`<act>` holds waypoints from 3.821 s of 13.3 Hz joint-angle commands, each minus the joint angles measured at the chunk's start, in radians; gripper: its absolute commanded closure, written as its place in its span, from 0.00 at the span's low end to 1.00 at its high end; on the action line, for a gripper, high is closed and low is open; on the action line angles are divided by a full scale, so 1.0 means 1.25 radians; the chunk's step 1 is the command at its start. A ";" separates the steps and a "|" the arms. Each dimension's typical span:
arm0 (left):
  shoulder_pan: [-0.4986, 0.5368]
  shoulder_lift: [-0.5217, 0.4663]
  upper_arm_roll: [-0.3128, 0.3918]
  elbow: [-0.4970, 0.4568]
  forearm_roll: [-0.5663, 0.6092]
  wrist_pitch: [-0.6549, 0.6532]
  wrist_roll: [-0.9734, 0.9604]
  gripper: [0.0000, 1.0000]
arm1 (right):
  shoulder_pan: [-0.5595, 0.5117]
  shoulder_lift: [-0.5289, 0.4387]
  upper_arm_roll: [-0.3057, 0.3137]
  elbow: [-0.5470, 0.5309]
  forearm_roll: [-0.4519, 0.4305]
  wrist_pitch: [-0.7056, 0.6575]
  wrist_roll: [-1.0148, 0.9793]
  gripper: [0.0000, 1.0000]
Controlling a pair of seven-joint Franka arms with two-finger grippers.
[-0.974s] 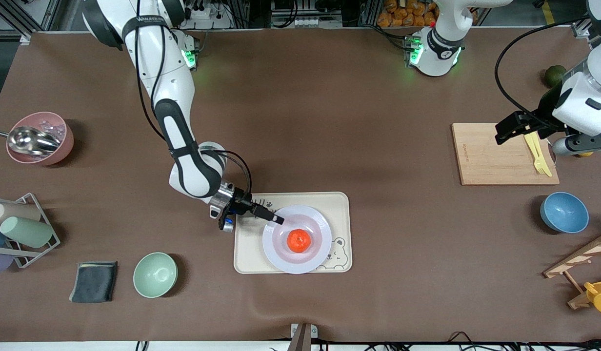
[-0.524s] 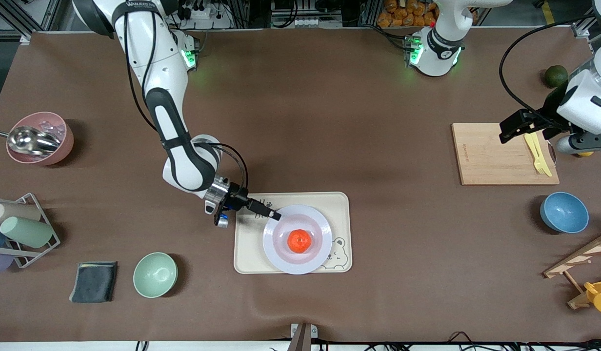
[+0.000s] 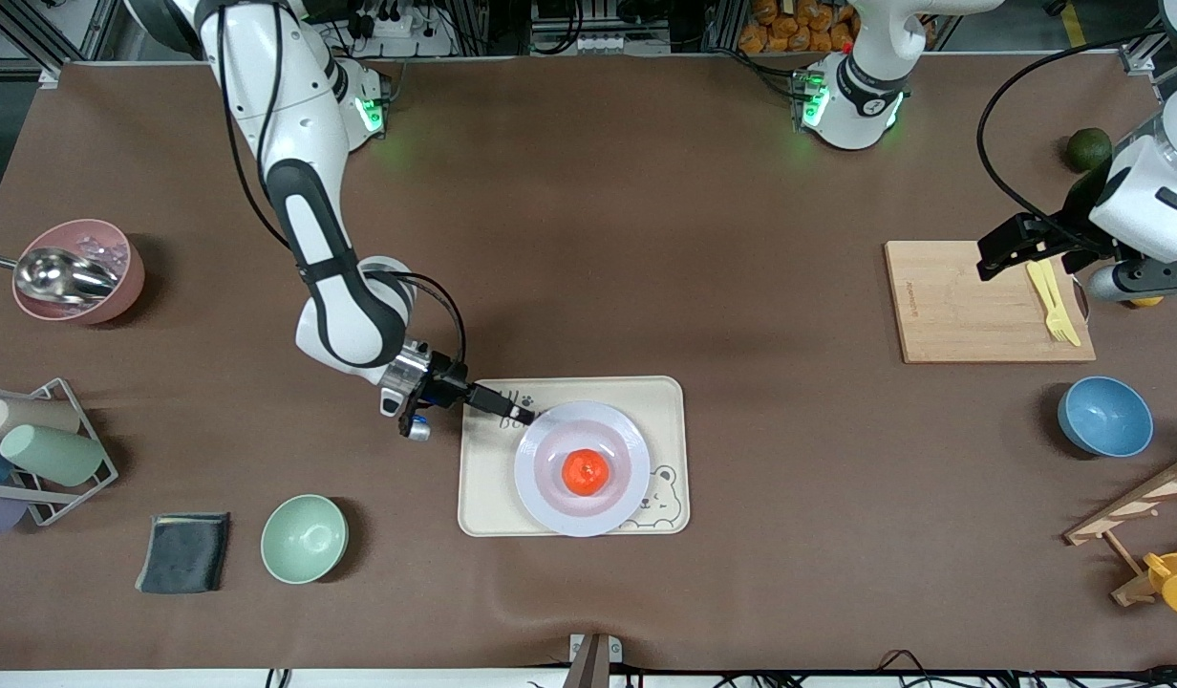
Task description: Place orange and plate with both arms
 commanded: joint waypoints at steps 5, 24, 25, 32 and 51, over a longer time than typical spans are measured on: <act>0.007 -0.024 0.002 -0.006 -0.007 -0.026 0.018 0.00 | -0.110 -0.110 0.014 -0.088 -0.238 -0.021 -0.002 0.00; 0.036 -0.032 -0.006 -0.008 -0.006 -0.050 0.050 0.00 | -0.398 -0.413 -0.008 0.024 -1.215 -0.435 0.152 0.00; 0.035 -0.032 -0.006 -0.008 -0.006 -0.050 0.050 0.00 | -0.399 -0.459 -0.007 0.024 -1.246 -0.466 0.194 0.00; 0.034 -0.025 -0.006 -0.007 -0.006 -0.044 0.051 0.00 | -0.438 -0.581 0.001 0.070 -1.373 -0.583 0.468 0.00; 0.020 -0.012 -0.006 0.029 -0.001 -0.030 0.045 0.00 | -0.402 -0.591 0.090 0.127 -1.460 -0.661 0.557 0.00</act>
